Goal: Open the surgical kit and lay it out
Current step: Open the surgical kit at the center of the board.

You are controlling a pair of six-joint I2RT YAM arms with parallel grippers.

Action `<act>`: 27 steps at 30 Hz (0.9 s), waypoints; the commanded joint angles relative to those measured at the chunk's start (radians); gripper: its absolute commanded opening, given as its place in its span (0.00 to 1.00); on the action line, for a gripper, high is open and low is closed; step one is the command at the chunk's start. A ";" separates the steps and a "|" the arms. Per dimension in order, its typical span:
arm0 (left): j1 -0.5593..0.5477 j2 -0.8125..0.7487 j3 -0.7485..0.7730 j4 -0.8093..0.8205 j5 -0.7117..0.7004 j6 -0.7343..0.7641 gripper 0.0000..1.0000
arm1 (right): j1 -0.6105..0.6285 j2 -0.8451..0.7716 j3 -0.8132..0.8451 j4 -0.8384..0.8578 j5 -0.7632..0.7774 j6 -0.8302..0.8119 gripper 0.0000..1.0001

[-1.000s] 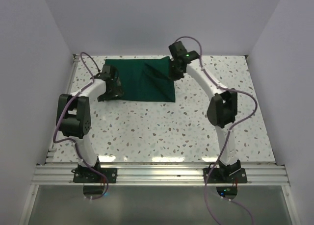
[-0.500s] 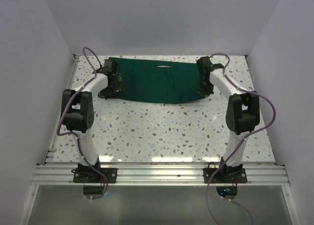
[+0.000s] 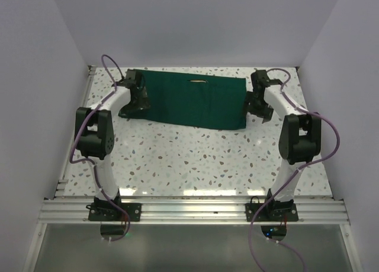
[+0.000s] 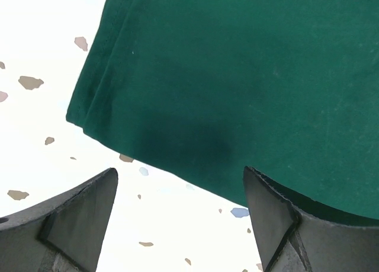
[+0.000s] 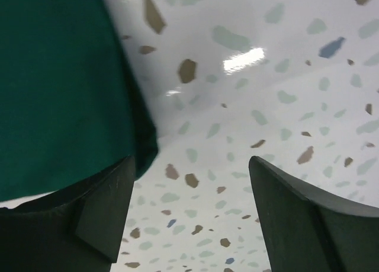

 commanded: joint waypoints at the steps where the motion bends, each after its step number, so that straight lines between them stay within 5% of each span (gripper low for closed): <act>1: -0.016 -0.010 -0.032 -0.006 -0.003 0.003 0.90 | 0.012 -0.068 0.084 0.093 -0.217 -0.015 0.78; 8: -0.027 -0.026 -0.046 -0.011 0.002 0.008 0.90 | 0.012 0.171 0.362 0.058 -0.314 0.011 0.58; 19: -0.029 -0.086 -0.088 -0.030 -0.012 0.029 0.90 | -0.008 0.516 0.817 0.000 -0.199 0.089 0.51; 27: -0.030 -0.106 -0.117 -0.023 -0.033 0.049 0.90 | -0.034 0.575 0.888 0.012 -0.110 0.097 0.52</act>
